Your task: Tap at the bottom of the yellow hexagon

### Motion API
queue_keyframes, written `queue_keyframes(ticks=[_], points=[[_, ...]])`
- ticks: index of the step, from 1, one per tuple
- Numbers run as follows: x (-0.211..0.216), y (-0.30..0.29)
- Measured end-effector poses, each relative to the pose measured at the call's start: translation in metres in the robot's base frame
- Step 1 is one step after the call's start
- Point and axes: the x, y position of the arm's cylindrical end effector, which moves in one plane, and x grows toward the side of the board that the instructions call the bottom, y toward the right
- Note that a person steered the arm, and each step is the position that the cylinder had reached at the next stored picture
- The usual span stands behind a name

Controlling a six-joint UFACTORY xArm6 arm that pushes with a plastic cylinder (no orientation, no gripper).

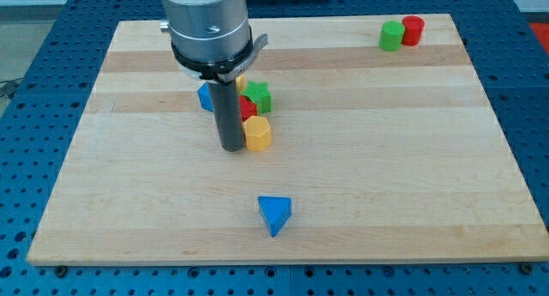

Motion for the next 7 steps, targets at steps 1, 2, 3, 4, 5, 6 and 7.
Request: queue_keyframes(ticks=[1, 2, 3, 4, 5, 6, 7], points=[[-0.015, 0.006], [-0.021, 0.008], [-0.004, 0.000], [0.054, -0.002], [0.056, 0.028], [0.047, 0.030], [0.012, 0.023]])
